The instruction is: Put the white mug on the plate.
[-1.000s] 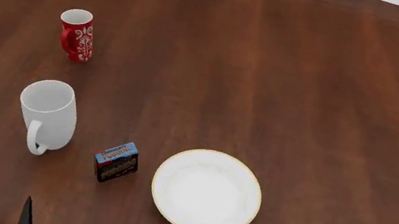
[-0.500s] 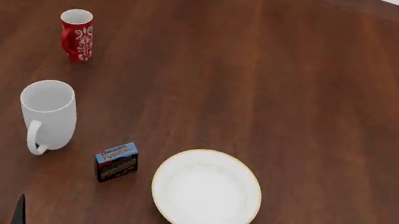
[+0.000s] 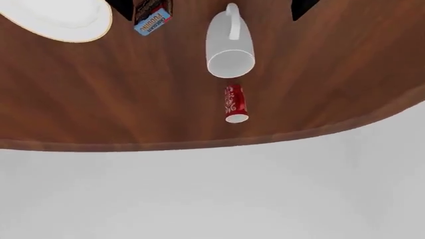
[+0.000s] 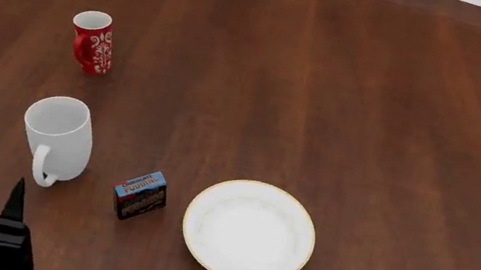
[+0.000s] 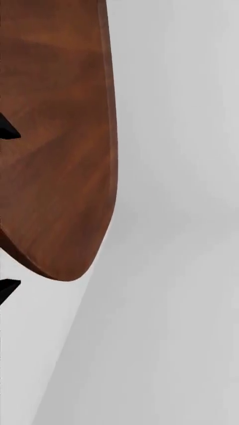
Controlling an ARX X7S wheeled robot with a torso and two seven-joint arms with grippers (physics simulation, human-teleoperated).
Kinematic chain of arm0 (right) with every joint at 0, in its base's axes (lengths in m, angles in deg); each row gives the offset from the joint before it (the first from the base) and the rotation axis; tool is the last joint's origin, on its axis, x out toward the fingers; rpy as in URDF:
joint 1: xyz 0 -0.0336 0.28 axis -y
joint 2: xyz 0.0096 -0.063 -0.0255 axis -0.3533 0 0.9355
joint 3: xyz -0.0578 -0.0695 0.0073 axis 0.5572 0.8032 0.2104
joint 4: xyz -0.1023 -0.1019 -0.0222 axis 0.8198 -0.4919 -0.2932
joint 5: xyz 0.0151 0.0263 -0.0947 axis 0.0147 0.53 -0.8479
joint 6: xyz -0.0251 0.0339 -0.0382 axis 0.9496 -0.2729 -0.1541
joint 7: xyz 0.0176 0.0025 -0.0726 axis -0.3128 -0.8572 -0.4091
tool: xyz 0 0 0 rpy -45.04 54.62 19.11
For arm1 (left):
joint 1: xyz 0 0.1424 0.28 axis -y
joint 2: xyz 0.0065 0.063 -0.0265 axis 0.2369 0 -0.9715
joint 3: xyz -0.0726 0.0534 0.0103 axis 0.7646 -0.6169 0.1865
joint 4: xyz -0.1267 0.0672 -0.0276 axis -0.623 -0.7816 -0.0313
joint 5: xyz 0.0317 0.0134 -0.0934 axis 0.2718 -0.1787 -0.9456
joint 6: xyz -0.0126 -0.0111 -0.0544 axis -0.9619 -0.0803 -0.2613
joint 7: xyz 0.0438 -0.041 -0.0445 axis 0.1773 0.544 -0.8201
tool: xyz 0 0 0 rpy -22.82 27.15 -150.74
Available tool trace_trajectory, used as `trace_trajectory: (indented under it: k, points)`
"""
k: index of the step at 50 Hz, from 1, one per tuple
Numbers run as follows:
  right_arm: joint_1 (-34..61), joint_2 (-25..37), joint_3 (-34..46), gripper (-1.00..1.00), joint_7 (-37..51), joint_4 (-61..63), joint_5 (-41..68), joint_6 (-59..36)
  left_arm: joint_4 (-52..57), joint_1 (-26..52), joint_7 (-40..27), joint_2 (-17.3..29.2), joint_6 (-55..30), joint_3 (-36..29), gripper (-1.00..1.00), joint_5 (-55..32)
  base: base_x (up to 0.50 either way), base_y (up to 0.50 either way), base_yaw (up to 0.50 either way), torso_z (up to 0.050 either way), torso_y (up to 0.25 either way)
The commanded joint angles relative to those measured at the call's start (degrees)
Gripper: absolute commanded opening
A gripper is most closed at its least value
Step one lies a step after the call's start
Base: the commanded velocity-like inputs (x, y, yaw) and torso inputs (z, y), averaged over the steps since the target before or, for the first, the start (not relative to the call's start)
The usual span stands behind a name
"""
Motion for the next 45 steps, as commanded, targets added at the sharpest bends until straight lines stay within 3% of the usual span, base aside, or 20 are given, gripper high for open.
trace_trajectory:
  k: [1,5,9,11,14,22,31,45]
  points:
    - [1.0,0.7,0.4,1.0,0.2,-1.7,1.4,0.1,15.1,12.9,0.3,-0.6,-32.6,7.6,1.0,-9.7,0.0,0.0,0.0,0.0,0.0]
    - [1.6,1.2,0.7,1.0,0.4,-1.5,1.6,-0.8,17.3,19.0,-0.1,-2.9,-43.9,11.4,1.0,-12.3,0.0,0.0,0.0,0.0,0.0]
    - [1.5,1.4,0.6,1.0,0.4,-2.0,2.0,-0.4,13.9,22.6,-13.0,0.2,-45.4,13.5,1.0,-28.9,0.0,0.0,0.0,0.0,0.0]
    - [1.2,1.3,0.4,1.0,0.2,-2.4,2.3,0.4,8.9,25.0,-27.4,3.1,-45.4,15.4,1.0,-45.7,0.0,0.0,0.0,0.0,0.0]
    - [1.2,1.4,0.4,1.0,0.2,-2.8,2.6,0.8,5.9,27.6,-36.9,4.9,-45.1,15.6,1.0,-58.6,0.0,0.0,0.0,0.0,0.0]
    - [2.1,2.0,0.2,1.0,-0.3,-4.1,4.4,0.9,3.5,28.6,-43.0,6.4,-43.4,14.7,1.0,-65.2,0.0,0.0,0.0,0.0,0.0]
    - [2.2,2.4,0.7,1.0,0.2,-3.3,4.7,0.4,3.8,28.2,-42.4,7.7,-40.9,12.8,1.0,-64.4,0.15,0.14,0.0,0.0,0.0]
    - [1.0,2.6,1.2,1.0,0.0,-3.5,5.2,2.7,4.0,27.5,-42.2,8.7,-38.3,11.6,1.0,-63.7,0.45,0.2,0.0,0.0,0.0]
